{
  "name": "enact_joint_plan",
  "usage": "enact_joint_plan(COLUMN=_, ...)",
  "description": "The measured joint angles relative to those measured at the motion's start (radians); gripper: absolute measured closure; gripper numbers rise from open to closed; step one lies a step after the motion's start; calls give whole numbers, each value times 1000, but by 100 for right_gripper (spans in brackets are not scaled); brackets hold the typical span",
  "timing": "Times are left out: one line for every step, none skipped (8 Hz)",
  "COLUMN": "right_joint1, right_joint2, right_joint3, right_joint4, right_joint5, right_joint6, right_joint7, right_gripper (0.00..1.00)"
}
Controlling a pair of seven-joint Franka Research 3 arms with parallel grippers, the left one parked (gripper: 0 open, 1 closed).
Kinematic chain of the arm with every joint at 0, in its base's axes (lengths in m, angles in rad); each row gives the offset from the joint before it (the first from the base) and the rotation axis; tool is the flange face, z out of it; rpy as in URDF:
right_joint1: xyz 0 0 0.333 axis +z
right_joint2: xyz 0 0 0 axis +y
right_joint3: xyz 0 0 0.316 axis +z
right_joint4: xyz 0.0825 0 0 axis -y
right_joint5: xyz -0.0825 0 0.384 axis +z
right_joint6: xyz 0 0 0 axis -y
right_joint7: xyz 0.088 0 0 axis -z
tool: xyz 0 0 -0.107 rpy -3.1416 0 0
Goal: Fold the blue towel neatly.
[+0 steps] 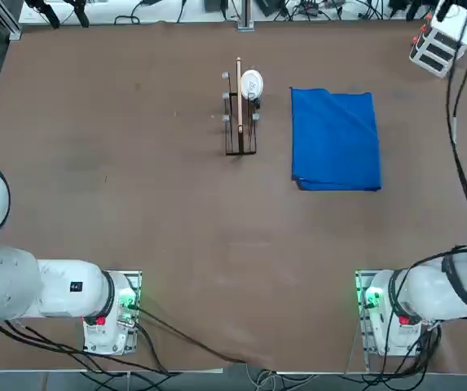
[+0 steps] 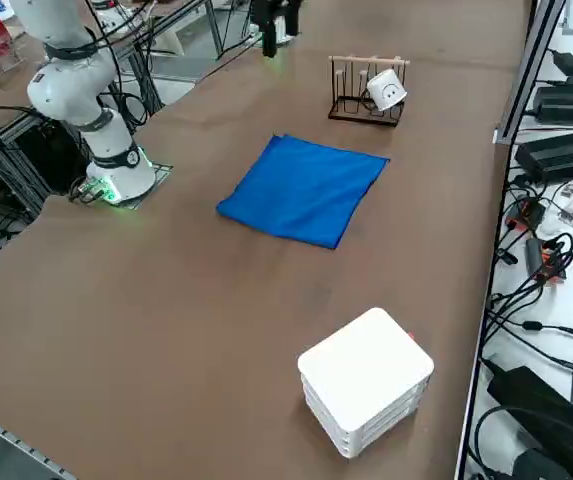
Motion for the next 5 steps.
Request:
enact_joint_plan(right_joint1=-24, right_joint2=-49, right_joint3=0, right_joint4=-66, right_joint5=8, right_joint6=40, right_joint7=-2, right_gripper=0)
enact_joint_plan(right_joint1=-39, right_joint2=-104, right_joint3=1, right_joint4=-146, right_joint5=8, right_joint6=89, right_joint7=-5, right_gripper=0)
enact_joint_plan(right_joint1=-43, right_joint2=-154, right_joint3=4, right_joint4=-216, right_joint5=8, right_joint6=124, right_joint7=-6, right_gripper=0)
enact_joint_plan(right_joint1=-43, right_joint2=-189, right_joint3=9, right_joint4=-256, right_joint5=8, right_joint6=139, right_joint7=-6, right_gripper=0)
enact_joint_plan(right_joint1=-43, right_joint2=-207, right_joint3=14, right_joint4=-272, right_joint5=8, right_joint6=144, right_joint7=-6, right_gripper=0)
